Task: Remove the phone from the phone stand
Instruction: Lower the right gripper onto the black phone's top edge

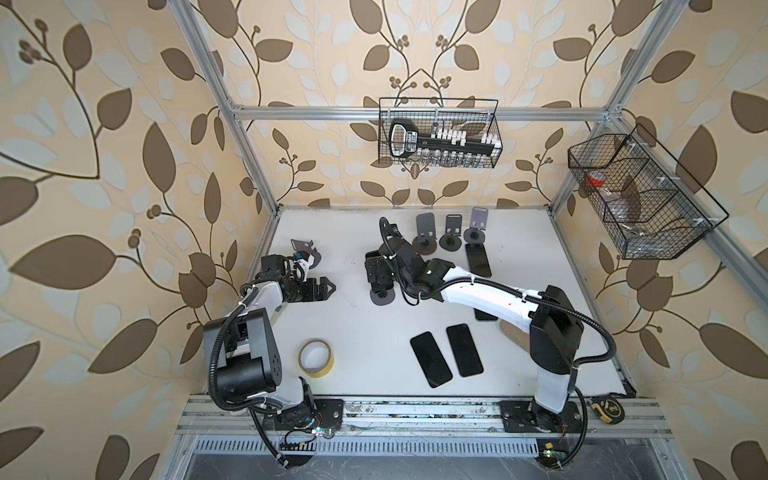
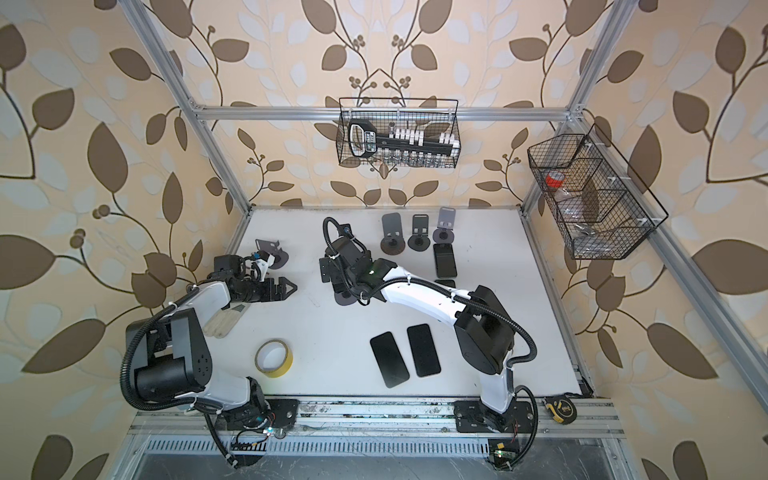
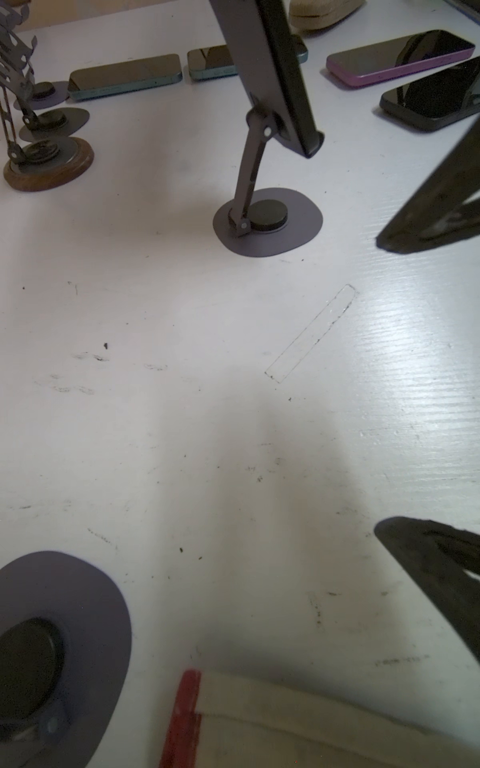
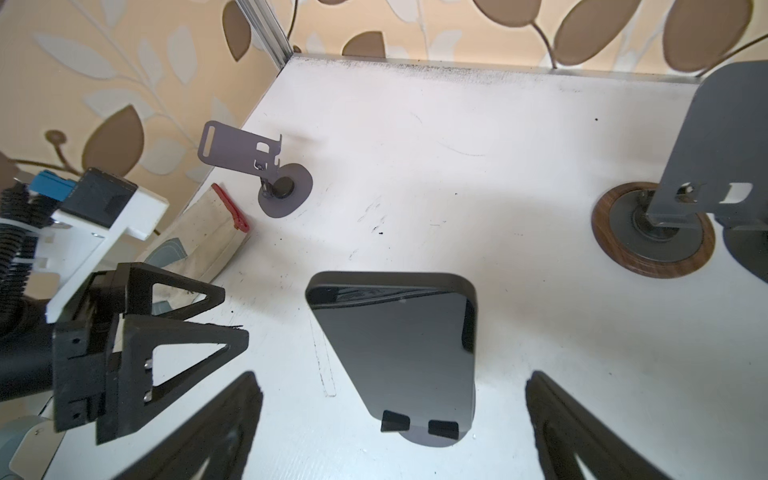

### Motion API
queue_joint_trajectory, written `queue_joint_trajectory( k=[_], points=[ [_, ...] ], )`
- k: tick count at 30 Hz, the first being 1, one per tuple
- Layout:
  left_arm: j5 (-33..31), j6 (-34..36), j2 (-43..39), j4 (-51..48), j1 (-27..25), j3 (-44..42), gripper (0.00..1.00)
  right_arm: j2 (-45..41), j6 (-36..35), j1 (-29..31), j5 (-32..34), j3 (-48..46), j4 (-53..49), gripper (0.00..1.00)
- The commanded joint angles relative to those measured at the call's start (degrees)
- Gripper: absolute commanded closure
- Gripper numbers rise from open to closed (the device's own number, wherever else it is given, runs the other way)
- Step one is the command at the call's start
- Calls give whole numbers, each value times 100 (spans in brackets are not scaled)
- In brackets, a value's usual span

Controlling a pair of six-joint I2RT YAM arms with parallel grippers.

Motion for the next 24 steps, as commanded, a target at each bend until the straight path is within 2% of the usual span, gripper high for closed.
queue_joint_trajectory(
  k=[1,17,24],
  points=[
    [6,24,-191,51,79,48,1,169,-92,73,92,298,-153,0],
    [-28,11,-402,106,88,-10,1,829,-14,81,594,1000,-623,0],
    [-12,21,-410,114,96,-10,1,1141,-2,80,735,1340,-916,3]
  ],
)
